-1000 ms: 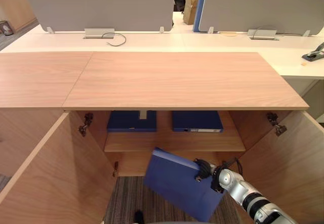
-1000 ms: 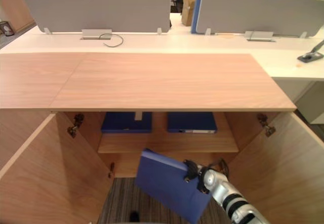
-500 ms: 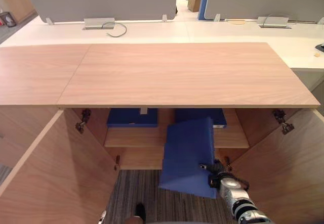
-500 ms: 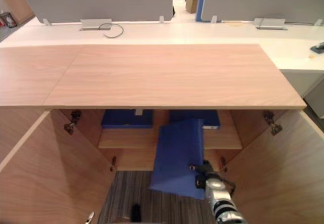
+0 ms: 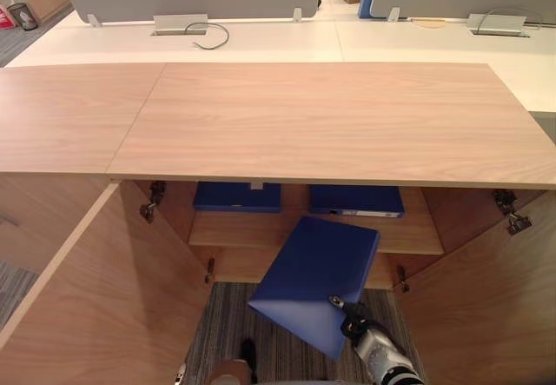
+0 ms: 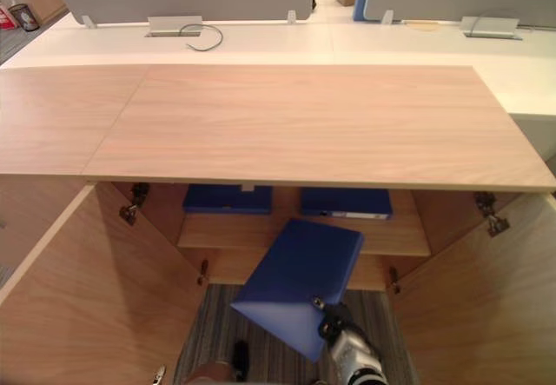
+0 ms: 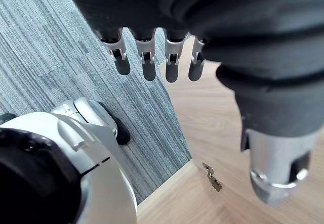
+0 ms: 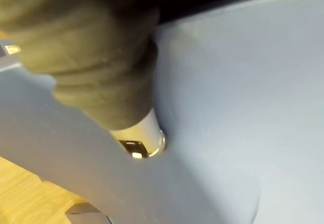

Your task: Walk over to the cabinet, pick up the folder, carry it to the office cabinet, place the folder inside the office cabinet, then close the office cabinet door

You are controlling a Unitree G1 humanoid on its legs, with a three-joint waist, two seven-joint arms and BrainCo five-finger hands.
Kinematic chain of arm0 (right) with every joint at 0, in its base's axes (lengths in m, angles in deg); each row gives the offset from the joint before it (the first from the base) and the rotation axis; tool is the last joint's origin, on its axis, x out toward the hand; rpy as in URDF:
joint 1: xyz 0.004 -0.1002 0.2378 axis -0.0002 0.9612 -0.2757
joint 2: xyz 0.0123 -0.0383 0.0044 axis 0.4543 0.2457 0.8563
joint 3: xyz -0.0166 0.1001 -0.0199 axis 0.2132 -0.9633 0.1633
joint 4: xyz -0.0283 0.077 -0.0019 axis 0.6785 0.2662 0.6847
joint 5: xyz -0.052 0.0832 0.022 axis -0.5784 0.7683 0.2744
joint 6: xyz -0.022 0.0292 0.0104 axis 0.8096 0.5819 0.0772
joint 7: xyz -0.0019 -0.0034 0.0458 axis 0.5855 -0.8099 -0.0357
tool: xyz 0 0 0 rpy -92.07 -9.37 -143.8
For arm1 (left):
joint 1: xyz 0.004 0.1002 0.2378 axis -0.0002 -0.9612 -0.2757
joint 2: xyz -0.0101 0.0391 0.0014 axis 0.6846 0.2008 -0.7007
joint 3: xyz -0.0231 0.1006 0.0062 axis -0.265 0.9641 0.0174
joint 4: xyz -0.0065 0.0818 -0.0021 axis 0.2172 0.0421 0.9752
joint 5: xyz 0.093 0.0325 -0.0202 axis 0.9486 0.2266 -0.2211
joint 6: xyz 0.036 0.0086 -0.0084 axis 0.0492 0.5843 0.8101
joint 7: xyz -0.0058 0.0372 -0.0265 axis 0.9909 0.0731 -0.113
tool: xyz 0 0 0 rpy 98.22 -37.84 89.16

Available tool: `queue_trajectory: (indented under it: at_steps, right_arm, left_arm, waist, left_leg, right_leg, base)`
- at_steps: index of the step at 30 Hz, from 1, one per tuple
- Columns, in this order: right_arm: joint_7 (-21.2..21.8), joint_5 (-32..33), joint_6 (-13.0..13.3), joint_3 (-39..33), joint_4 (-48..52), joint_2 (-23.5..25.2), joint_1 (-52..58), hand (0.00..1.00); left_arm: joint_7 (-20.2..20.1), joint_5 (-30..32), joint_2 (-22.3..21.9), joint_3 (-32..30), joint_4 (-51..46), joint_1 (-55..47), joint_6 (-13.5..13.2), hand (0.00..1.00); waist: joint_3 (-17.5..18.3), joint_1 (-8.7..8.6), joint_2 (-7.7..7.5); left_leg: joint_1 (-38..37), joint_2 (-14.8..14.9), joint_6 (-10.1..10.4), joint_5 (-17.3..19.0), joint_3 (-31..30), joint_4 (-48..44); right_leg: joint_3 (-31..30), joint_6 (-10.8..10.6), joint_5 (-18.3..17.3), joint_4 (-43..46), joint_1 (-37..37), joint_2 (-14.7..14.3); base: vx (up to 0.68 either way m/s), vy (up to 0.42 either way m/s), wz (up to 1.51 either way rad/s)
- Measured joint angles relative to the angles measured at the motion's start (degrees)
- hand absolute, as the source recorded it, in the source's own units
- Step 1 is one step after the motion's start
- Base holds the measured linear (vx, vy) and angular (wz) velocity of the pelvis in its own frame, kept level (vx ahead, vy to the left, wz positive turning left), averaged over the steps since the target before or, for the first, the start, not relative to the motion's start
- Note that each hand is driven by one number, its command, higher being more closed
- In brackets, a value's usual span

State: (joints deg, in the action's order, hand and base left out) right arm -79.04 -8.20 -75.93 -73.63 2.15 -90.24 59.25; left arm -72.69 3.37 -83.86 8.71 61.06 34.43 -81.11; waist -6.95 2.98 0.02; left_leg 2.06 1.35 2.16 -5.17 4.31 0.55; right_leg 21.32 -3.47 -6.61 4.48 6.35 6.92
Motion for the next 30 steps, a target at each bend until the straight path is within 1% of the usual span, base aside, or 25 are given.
queue_trajectory:
  at_steps: [2,4,5,8,9,14,16,17,18,19,20,21,22,23,25,26,27,28,29,30]
  right_arm:
    - [0.00,-0.02,0.00,0.01,-0.87,-0.09,0.10,1.00]
    - [0.00,-0.04,0.00,0.05,-1.16,-0.12,0.37,1.00]
    - [0.00,-0.04,0.00,0.06,-1.32,-0.12,0.89,1.00]
    - [0.00,-0.02,0.03,1.26,-1.48,-0.08,1.11,1.00]
    - [0.03,-0.08,0.03,1.64,-1.48,-0.13,1.10,1.00]
    - [0.14,-0.07,0.02,1.85,-2.04,-0.02,1.10,1.00]
    - [0.14,-0.07,0.02,1.38,-2.15,-0.06,1.13,1.00]
    - [0.14,-0.09,0.03,1.21,-1.80,-0.10,1.05,1.00]
    - [0.09,-0.08,0.05,1.15,-1.00,-0.29,1.01,1.00]
    - [0.07,-0.08,0.06,1.15,-0.55,-0.25,1.21,1.00]
    - [-0.05,-0.08,-0.02,1.15,0.61,0.27,2.04,1.00]
    - [-0.07,-0.08,-0.07,1.17,2.06,0.83,3.05,1.00]
    - [0.07,-0.16,-0.10,1.27,3.29,2.26,3.41,1.00]
    - [0.18,-0.16,-0.11,1.29,3.45,2.93,3.19,1.00]
    - [0.70,-0.14,-0.10,1.53,3.56,4.36,1.94,1.00]
    - [0.81,-0.14,-0.11,1.57,3.55,4.51,1.70,1.00]
    - [1.16,-0.15,-0.11,1.64,3.49,4.65,1.28,1.00]
    - [1.15,-0.14,-0.20,1.85,3.23,4.68,1.31,1.00]
    - [1.16,-0.16,-0.22,2.07,3.03,4.49,1.26,1.00]
    - [1.17,-0.14,-0.21,2.28,2.78,3.61,0.95,1.00]
  left_arm:
    - [0.00,0.29,0.02,-0.13,-0.01,-0.14,-0.01,0.00]
    - [-0.01,1.40,0.23,-0.18,-0.05,-0.14,-0.06,0.00]
    - [-0.01,1.80,0.58,0.12,-0.02,-0.18,-0.07,0.00]
    - [-0.01,2.01,1.27,0.25,0.01,-0.22,-0.09,0.00]
    - [-0.01,2.01,1.40,0.28,0.05,-0.21,-0.10,0.00]
    - [0.00,2.02,1.57,0.73,0.70,-0.19,-0.40,0.00]
    - [0.00,2.00,1.43,0.29,1.26,-0.17,-0.65,0.00]
    - [0.01,2.05,1.15,0.05,1.30,-0.10,-0.69,0.00]
    - [0.01,2.25,0.67,-0.13,1.34,0.05,-0.79,0.00]
    - [0.00,2.53,0.55,-0.12,1.33,0.13,-0.78,0.00]
    - [0.00,3.43,0.39,0.01,1.32,0.24,-0.72,0.00]
    - [0.01,4.02,0.40,0.08,1.27,0.13,-0.71,0.00]
    - [0.00,4.22,0.38,-0.61,1.10,-0.16,-0.76,0.00]
    - [0.00,4.26,0.36,-1.20,1.12,-0.43,-0.71,0.00]
    - [-0.01,4.27,0.34,-2.03,1.12,-1.81,-0.66,0.00]
    - [-0.01,4.28,0.34,-2.08,1.13,-2.08,-0.64,0.00]
    - [0.01,4.29,0.46,-2.37,1.14,-3.32,-0.61,0.00]
    - [0.02,4.51,0.89,-2.81,1.16,-3.88,-0.60,0.00]
    - [0.03,4.58,0.99,-3.14,1.25,-4.20,-0.57,0.00]
    - [0.19,4.78,0.70,-3.93,1.99,-3.94,-0.54,0.00]
  waist:
    - [0.34,-0.01,-0.14]
    - [0.64,-0.05,-0.41]
    - [1.49,-0.11,-0.92]
    - [2.17,-0.09,-1.98]
    - [2.26,-0.10,-2.13]
    - [2.27,-0.16,-2.03]
    - [2.17,-0.34,-1.93]
    - [1.92,-0.36,-1.73]
    - [1.03,-0.37,-0.70]
    - [0.66,-0.53,-0.31]
    - [0.17,-0.77,0.36]
    - [0.15,-0.74,0.38]
    - [0.16,-0.31,0.43]
    - [0.25,-0.01,0.43]
    - [0.40,0.23,0.38]
    - [0.41,0.28,0.34]
    - [1.18,0.40,-0.79]
    - [1.99,0.72,-2.61]
    - [2.49,1.27,-3.33]
    - [2.60,1.47,-3.02]
  left_leg:
    - [-1.45,-0.03,0.10,-1.15,-0.01,2.97]
    - [-2.30,-0.06,0.04,-1.41,0.03,4.08]
    - [-2.36,-0.15,0.03,-1.41,0.01,4.34]
    - [-2.43,-0.32,0.03,-1.40,-0.30,4.37]
    - [-2.44,-0.37,0.03,-1.39,-0.30,4.37]
    - [-2.96,-1.01,-0.18,-1.52,-0.33,4.43]
    - [-3.39,-1.58,-0.32,-1.11,-0.50,4.42]
    - [-3.55,-2.30,-1.35,-0.32,-1.70,4.35]
    - [-3.72,-1.73,-1.93,-0.02,-2.41,3.48]
    - [-3.66,-1.52,-2.49,0.28,-2.55,2.73]
    - [-3.07,-0.97,-3.54,0.86,-2.97,0.82]
    - [-2.35,-0.90,-3.34,1.97,-3.54,-1.00]
    - [-1.77,0.10,-3.08,2.88,-3.70,-3.11]
    - [-1.52,0.69,-2.88,3.06,-3.70,-3.61]
    - [0.11,2.35,-2.00,3.67,-3.81,-5.22]
    - [0.36,2.57,-1.90,3.73,-3.78,-5.37]
    - [1.84,2.80,-1.12,4.15,-3.68,-5.99]
    - [2.35,2.03,0.21,3.98,-3.49,-5.79]
    - [2.69,1.83,0.81,3.70,-3.28,-5.73]
    - [3.02,2.82,2.41,3.32,-3.13,-5.83]
  right_leg:
    - [-0.68,0.00,0.01,-0.11,-0.07,-0.23]
    - [-1.29,0.03,0.03,-0.19,0.16,-0.30]
    - [-1.44,0.08,0.06,-0.36,0.20,-0.29]
    - [-1.73,0.12,0.08,-0.54,0.27,-0.13]
    - [-1.73,0.12,0.08,-0.59,0.29,-0.08]
    - [-1.78,0.13,0.04,0.01,0.53,0.75]
    - [-1.86,0.65,-1.01,3.19,-0.63,2.18]
    - [-2.69,0.69,-1.98,7.68,-2.37,3.31]
    - [-4.16,1.04,-2.12,15.34,-5.60,4.16]
    - [-5.33,1.49,-1.85,19.87,-7.56,4.77]
    - [-6.21,3.67,-2.35,26.94,-10.47,6.51]
    - [-6.04,4.05,-2.69,29.02,-11.10,8.48]
    - [-5.99,3.87,-2.47,27.76,-11.19,11.03]
    - [-5.97,3.78,-2.08,26.30,-11.18,11.41]
    - [-5.88,2.31,1.28,21.67,-11.42,11.55]
    - [-5.89,1.90,2.06,20.90,-11.44,11.53]
    - [-5.87,-0.05,5.59,17.15,-11.46,11.07]
    - [-5.72,-1.21,7.06,13.33,-11.14,10.48]
    - [-4.82,-2.93,5.15,11.24,-10.54,10.68]
    - [-4.56,-5.15,3.45,7.21,-9.17,9.27]
  base:
    - [0.08,-0.039,-0.08]
    - [0.06,-0.007,-0.04]
    - [0.06,-0.001,-0.01]
    - [0.03,-0.002,0.00]
    - [0.00,0.000,0.00]
    - [-0.04,0.020,0.00]
    - [-0.07,0.076,-0.06]
    - [-0.09,0.100,-0.16]
    - [-0.07,0.078,-0.13]
    - [-0.13,0.069,0.08]
    - [-0.12,0.046,0.32]
    - [-0.19,0.075,0.46]
    - [-0.13,0.038,0.33]
    - [-0.12,0.014,0.14]
    - [-0.08,-0.076,-0.05]
    - [-0.06,-0.205,-0.07]
    - [-0.02,-0.285,-0.09]
    - [-0.01,-0.326,-0.20]
    - [0.00,-0.332,-0.34]
    - [0.00,-0.291,-0.37]
